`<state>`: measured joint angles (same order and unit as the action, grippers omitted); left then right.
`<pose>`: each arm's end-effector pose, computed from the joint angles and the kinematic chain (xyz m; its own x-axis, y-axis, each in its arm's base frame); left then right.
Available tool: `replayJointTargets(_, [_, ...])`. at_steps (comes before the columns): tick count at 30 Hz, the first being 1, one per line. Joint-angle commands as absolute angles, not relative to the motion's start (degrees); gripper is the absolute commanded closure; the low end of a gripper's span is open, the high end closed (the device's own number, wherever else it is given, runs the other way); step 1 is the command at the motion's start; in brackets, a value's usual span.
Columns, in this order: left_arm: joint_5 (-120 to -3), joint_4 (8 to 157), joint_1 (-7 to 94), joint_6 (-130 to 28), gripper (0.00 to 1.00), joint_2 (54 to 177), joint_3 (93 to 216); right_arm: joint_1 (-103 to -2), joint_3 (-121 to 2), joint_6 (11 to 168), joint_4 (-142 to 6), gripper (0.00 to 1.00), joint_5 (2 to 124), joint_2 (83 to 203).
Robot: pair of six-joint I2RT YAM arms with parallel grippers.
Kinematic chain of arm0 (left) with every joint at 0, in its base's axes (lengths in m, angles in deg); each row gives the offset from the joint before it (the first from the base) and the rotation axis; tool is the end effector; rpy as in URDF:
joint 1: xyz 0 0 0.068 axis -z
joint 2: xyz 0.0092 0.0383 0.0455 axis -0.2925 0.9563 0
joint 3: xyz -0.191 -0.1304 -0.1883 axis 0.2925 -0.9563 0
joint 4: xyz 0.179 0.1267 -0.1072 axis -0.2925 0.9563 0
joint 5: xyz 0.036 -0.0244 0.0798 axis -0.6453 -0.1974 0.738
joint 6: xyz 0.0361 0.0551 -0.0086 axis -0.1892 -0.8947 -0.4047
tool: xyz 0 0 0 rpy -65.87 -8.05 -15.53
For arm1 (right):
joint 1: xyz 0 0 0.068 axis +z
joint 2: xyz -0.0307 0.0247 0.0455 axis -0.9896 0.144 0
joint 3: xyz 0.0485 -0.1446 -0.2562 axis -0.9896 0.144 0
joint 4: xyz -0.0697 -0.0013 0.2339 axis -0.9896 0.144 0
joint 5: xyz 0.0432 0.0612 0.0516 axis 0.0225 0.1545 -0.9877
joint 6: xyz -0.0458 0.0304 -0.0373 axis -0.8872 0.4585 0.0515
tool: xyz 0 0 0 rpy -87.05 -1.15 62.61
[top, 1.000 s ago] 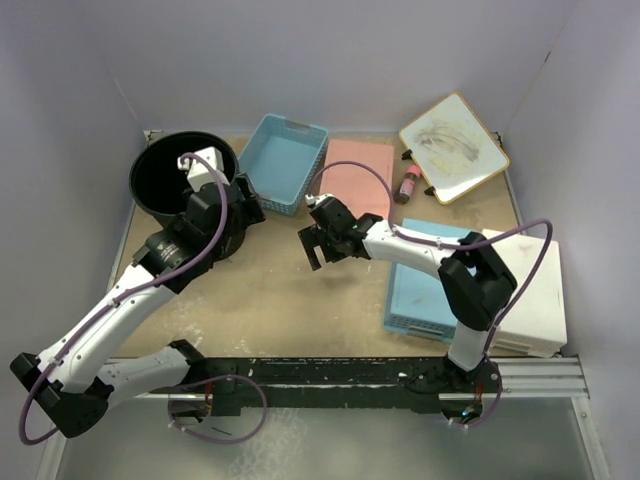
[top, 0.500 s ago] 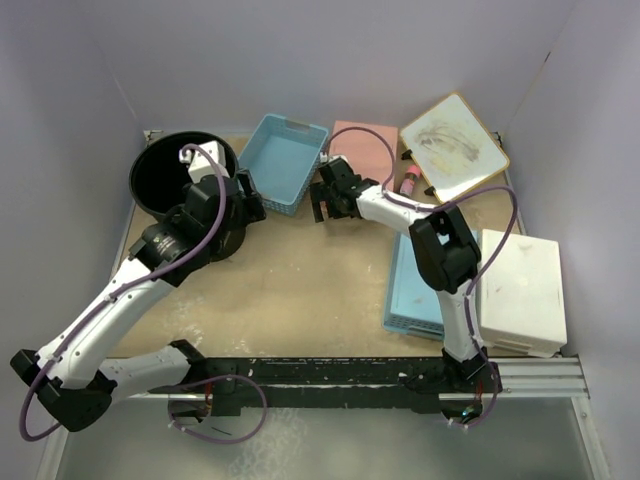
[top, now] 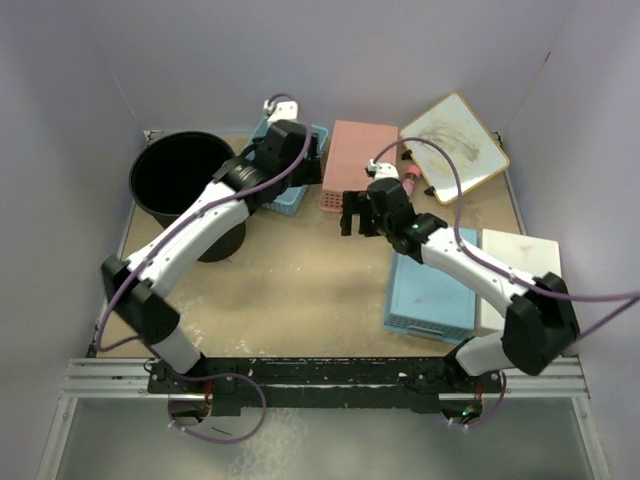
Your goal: Turn the large container upside down
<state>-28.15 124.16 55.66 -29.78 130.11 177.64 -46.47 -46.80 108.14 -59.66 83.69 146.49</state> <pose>0.2783 -0.1940 0.4165 -0.5277 -0.2073 -0.8238 0.0084 0.9685 -0.2490 0.2779 0.1819 0.3094 -0.5547 0.1213 -0.8232 -0.1850 0.9466 0.2641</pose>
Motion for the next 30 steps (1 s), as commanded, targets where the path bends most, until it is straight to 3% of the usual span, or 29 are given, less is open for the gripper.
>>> replayJointTargets(1, [-29.69,123.28,54.92,-37.42,0.21,141.66,191.06,-46.47,-38.68,113.58,-57.01,0.02,83.86,137.87])
replayJointTargets(5, [-34.25,129.32,50.09,-39.46,0.23,156.28,207.44,-46.56,-36.4,114.67,-49.86,0.02,84.94,129.23])
replayJointTargets(11, [-37.74,128.26,45.64,-41.63,0.26,169.14,214.87,-46.56,-33.33,114.4,-44.69,0.02,91.59,118.21])
replayJointTargets(20, [-40.17,123.86,44.26,-46.01,0.4,178.12,216.22,-46.57,-32.81,114.39,-40.85,0.02,94.12,116.18])
replayJointTargets(25, [-40.85,123.02,44.0,-47.37,0.43,179.89,214.98,-46.57,-32.85,114.95,-42.27,0.02,93.74,117.4])
replayJointTargets(27, [-41.33,122.72,43.71,-47.41,0.49,180.58,214.35,-46.56,-33.05,114.73,-42.7,0.02,93.86,117.88])
replayJointTargets(30, [-41.74,122.56,43.31,-47.61,0.66,181.26,214.26,-46.56,-33.39,114.71,-42.35,0.02,94.08,118.36])
